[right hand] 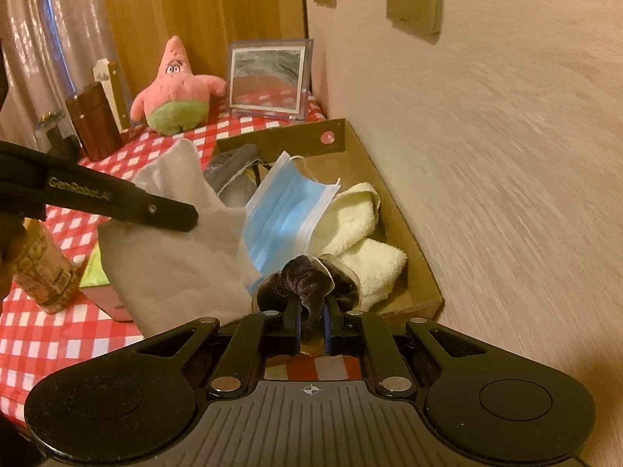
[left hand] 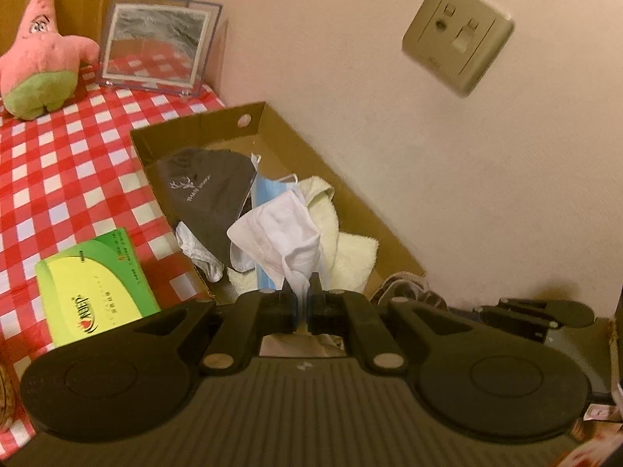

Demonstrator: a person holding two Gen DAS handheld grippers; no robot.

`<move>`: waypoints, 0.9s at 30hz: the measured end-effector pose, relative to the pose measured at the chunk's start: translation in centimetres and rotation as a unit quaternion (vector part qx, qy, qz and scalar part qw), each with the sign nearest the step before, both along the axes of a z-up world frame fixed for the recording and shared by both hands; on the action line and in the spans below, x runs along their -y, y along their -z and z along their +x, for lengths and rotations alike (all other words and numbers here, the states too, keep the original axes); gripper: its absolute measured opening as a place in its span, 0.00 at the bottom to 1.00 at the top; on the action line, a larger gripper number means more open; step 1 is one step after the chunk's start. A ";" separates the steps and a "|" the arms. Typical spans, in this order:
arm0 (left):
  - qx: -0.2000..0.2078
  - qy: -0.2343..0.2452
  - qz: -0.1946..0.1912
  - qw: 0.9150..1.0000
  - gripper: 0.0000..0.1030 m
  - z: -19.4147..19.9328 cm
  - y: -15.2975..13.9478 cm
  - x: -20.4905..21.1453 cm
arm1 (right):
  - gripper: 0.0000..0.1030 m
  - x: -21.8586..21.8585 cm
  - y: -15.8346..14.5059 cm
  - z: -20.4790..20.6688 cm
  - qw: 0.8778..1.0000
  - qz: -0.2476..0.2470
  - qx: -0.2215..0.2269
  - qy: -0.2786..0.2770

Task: Organize soft objects
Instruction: 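Lower the tissue and scrunchie into the tray and open both grippers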

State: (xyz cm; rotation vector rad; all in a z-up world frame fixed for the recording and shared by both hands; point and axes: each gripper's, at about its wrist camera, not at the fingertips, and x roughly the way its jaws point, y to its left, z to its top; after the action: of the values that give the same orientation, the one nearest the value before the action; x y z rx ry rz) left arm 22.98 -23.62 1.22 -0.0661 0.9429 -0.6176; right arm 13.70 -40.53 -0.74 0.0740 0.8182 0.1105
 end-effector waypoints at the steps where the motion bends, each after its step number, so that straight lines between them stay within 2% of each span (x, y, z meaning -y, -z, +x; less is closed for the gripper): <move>1: -0.001 0.002 0.005 1.000 0.03 0.3 0.4 0.2 | 0.10 0.0 0.3 0.3 1.000 -0.002 -0.002 -0.003; 9: -0.005 0.024 0.035 0.999 0.03 3.0 2.8 1.8 | 0.10 -0.6 2.1 3.1 0.999 -0.010 -0.014 -0.038; 20: -0.027 0.017 0.074 0.997 0.03 6.8 6.4 3.0 | 0.10 -1.9 5.5 7.2 0.991 -0.049 -0.064 -0.103; 27: -0.033 0.011 0.088 0.995 0.04 8.5 7.7 3.3 | 0.10 -2.3 7.6 9.7 0.986 -0.068 -0.085 -0.128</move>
State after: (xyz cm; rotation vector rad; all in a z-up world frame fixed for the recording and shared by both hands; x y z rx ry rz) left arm 31.43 -26.91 -6.53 0.0820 1.0602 -0.5525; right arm 23.42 -38.22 -8.36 -0.1536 1.0023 0.2933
